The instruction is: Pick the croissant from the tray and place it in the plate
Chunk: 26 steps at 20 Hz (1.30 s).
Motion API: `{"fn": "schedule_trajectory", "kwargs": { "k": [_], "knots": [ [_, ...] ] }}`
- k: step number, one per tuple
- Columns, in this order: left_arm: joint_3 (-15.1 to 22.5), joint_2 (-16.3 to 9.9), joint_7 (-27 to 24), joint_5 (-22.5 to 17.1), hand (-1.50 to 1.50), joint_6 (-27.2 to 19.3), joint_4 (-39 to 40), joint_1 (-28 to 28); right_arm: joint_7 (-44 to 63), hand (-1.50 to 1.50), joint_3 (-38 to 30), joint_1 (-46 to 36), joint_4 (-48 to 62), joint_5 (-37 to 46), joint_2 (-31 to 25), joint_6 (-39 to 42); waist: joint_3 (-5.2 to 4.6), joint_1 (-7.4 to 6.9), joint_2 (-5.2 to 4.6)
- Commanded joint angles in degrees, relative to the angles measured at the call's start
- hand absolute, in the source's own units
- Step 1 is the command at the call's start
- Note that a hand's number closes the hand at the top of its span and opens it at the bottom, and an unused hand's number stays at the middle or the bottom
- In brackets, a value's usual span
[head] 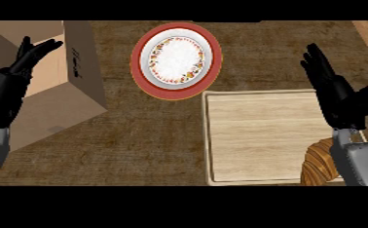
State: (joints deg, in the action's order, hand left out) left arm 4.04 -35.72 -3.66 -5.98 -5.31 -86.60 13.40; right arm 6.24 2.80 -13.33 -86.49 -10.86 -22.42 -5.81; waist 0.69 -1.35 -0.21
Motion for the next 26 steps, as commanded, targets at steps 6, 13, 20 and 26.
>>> {"fn": "schedule_trajectory", "kwargs": {
  "k": [6, 13, 20, 26],
  "knots": [
    [0.50, 11.50, 12.06, -2.90, 0.00, -7.81, 4.34, -10.58, 1.58, 1.50, -8.35, 4.46, -12.04, -9.00, 2.41, -3.26, -0.85, 4.51, 0.88],
    [-3.29, 11.28, 16.68, -6.21, 0.00, -6.98, 0.47, -13.57, -5.18, 1.50, -9.29, 16.77, -8.14, 14.65, -6.21, -15.79, -0.64, 7.66, 0.79],
    [-1.73, 14.26, 18.41, -4.51, 0.00, -8.07, -2.28, -13.58, -19.05, -1.50, -5.11, 23.33, -12.77, 5.81, 1.29, -6.85, -0.64, 6.16, 0.09],
    [-1.57, 14.08, 21.01, -4.70, 0.00, -6.86, -7.03, -15.72, -17.64, -1.50, -5.30, 29.18, -11.09, 18.19, -9.12, -7.38, -1.04, 4.57, -0.38]
  ]
}}
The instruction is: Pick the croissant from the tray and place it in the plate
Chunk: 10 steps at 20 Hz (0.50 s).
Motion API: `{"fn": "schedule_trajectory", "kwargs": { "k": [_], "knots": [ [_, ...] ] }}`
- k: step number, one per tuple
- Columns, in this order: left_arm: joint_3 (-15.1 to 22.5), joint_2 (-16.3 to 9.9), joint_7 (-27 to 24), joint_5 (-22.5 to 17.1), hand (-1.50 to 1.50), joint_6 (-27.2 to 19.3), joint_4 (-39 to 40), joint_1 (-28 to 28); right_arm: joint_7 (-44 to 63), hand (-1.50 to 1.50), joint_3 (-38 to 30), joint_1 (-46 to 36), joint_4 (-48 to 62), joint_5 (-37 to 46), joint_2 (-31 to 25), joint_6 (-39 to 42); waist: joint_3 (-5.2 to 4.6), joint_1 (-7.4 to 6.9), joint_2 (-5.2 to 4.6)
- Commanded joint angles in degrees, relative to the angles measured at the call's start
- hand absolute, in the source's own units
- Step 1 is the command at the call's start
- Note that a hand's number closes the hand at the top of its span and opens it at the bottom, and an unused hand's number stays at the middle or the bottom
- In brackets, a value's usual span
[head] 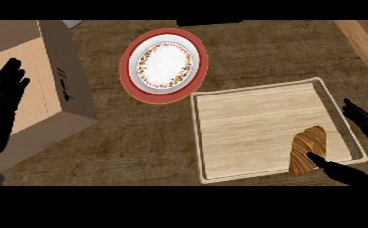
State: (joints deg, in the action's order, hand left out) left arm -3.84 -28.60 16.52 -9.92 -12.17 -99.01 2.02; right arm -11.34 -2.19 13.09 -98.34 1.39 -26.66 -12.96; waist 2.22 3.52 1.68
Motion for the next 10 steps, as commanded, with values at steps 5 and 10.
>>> {"fn": "schedule_trajectory", "kwargs": {
  "k": [5, 10],
  "knots": [
    [9.36, 8.66, 2.22, 2.39, 0.00, -1.38, 1.69, -4.82, 7.58, -1.50, 0.53, 4.55, -2.01, 10.81, -10.99, 2.23, -2.61, -0.74, -2.44],
    [8.98, 9.02, 4.09, 3.37, 0.00, -2.04, 0.23, -4.93, 17.84, -1.50, 3.31, 5.89, -5.65, 11.92, -16.20, 9.35, -2.66, -1.48, -2.69]
  ]
}}
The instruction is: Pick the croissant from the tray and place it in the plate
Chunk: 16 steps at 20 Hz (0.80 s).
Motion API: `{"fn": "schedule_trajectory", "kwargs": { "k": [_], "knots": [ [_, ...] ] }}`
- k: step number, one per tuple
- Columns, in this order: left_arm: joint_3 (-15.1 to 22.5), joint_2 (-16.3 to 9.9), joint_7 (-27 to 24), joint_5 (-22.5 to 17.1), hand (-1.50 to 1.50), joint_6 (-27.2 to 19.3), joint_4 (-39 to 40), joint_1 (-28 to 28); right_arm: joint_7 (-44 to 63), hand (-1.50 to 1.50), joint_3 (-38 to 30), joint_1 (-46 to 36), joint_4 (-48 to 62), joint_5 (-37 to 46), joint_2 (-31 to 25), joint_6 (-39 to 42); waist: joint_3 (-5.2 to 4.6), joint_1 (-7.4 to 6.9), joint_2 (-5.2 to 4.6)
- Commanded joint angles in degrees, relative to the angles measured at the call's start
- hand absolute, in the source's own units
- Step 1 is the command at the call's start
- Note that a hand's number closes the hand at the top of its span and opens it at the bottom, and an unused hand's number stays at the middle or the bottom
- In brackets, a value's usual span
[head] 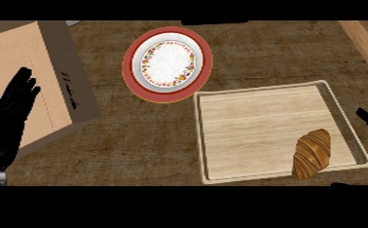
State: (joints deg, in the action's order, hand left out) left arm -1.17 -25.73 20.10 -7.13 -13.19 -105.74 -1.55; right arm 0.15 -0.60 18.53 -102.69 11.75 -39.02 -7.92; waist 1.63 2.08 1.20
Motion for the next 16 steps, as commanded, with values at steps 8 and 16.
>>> {"fn": "schedule_trajectory", "kwargs": {
  "k": [8, 16],
  "knots": [
    [8.87, 8.94, 0.06, 3.49, 0.00, -1.32, 6.51, -3.76, 18.49, -1.50, 5.08, -1.10, -4.91, -0.52, -6.42, 12.39, -1.90, -0.78, -1.97],
    [8.87, 10.25, -0.31, 4.24, 0.00, -0.12, 8.11, -2.50, 26.22, -1.50, 8.07, -6.46, -6.30, -0.65, -5.15, 15.28, -1.85, -1.20, -2.07]
  ]
}}
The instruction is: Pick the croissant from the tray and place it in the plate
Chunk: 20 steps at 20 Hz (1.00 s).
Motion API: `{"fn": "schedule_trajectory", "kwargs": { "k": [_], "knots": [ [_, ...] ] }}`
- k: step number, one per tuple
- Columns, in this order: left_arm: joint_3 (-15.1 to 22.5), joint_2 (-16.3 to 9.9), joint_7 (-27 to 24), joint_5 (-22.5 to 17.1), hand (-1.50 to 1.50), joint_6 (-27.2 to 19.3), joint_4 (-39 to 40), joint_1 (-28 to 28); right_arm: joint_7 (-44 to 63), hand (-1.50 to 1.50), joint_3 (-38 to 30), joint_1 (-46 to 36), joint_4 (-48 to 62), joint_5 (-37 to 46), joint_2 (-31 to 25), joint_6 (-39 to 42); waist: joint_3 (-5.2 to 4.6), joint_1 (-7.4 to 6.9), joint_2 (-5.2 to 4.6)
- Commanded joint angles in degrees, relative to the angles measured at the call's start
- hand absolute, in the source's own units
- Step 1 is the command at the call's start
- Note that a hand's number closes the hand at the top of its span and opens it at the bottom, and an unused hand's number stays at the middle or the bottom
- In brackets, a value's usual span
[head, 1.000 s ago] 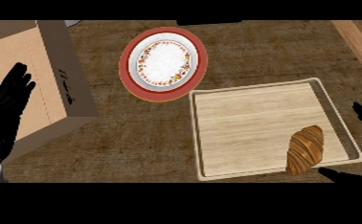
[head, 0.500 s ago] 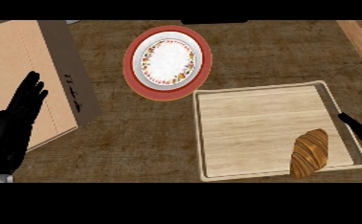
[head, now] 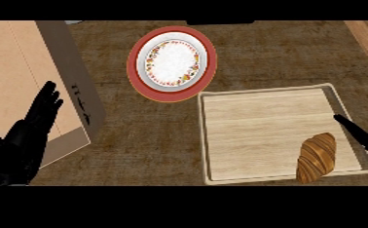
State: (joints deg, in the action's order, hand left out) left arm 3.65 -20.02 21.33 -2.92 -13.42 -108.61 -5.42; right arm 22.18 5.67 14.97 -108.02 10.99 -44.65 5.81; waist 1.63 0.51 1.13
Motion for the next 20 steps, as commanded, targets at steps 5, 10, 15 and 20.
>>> {"fn": "schedule_trajectory", "kwargs": {
  "k": [5, 10, 15, 20],
  "knots": [
    [3.67, 6.62, -5.29, 1.38, 0.00, 0.27, 16.18, 2.35, 3.63, -1.50, 1.88, -2.68, 0.60, 1.16, 1.60, 2.69, -1.71, 0.24, -1.36],
    [3.84, 10.10, -8.49, 4.26, 0.00, -0.95, 23.16, 6.35, 2.69, -1.50, -2.03, -5.03, 4.25, -0.07, 2.33, 7.79, -1.65, -0.12, -1.18],
    [4.08, 10.60, -4.39, 4.47, 0.00, -0.93, 19.34, 5.61, 1.58, -1.50, 1.50, -3.72, 6.45, 6.35, 8.02, 5.03, -1.62, -0.31, -1.11],
    [1.60, 9.86, -9.20, 3.92, 0.00, 1.39, 22.26, 4.80, 0.99, -1.50, -0.45, -5.32, 7.30, 7.28, 9.11, 7.76, -1.64, -0.39, -1.11]
  ]
}}
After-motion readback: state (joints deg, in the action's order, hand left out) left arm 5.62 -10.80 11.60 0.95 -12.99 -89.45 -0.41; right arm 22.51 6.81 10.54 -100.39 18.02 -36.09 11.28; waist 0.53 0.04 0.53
